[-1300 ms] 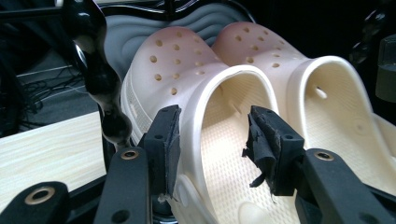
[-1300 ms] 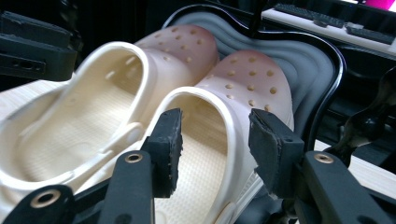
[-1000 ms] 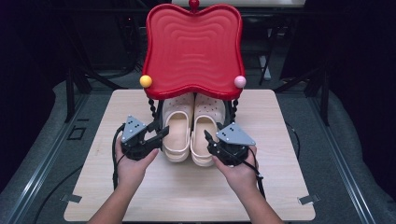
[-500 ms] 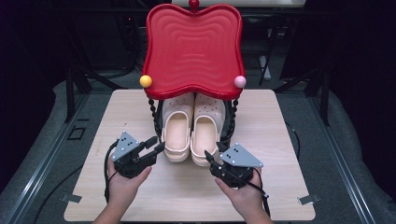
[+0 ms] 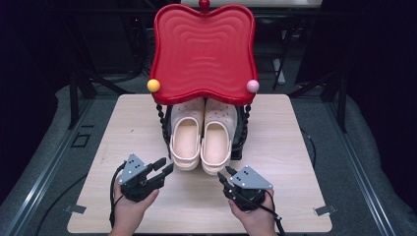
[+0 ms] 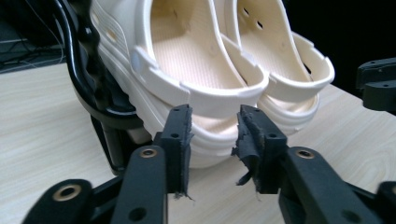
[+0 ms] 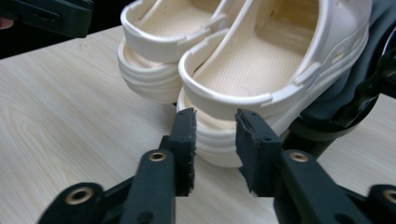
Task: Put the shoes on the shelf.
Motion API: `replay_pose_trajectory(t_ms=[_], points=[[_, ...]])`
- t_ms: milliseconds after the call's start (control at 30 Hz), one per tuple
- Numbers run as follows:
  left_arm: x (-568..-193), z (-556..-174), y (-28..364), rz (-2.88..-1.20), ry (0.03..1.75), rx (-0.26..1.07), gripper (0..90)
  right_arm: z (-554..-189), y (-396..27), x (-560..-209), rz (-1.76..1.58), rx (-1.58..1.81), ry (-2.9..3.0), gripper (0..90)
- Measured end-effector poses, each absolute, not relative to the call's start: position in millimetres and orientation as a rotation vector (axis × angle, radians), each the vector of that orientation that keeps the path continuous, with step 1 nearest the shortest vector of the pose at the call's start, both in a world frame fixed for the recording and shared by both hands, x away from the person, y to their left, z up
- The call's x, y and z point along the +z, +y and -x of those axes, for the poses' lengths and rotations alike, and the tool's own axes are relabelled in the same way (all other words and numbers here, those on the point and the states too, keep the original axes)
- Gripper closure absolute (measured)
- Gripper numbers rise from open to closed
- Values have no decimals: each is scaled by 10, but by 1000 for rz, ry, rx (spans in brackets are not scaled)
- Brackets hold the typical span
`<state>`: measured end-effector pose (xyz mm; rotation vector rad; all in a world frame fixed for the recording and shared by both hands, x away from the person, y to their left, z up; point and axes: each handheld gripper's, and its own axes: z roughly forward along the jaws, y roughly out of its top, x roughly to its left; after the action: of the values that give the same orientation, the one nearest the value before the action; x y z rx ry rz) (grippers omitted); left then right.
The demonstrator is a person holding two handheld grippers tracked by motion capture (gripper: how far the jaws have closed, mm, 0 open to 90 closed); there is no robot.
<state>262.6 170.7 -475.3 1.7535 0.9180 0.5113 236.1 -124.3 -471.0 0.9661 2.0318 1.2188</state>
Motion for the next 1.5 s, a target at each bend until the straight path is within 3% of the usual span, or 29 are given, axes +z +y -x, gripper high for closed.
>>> replay_pose_trajectory(t_ms=[167, 467, 1500], points=[[-4872, -2591, 1670, -1790, 925, 471, 762, -2356, -1229, -4836, -997, 1235, 2060, 827], [-5083, -2629, 1613, -1851, 942, 436, 885, -2365, -1171, -5044, -1011, 1180, 2125, 890], [-5143, -2757, 1472, -1855, 970, 415, 898, -2540, -1147, -5153, -1083, 1200, 2078, 900]])
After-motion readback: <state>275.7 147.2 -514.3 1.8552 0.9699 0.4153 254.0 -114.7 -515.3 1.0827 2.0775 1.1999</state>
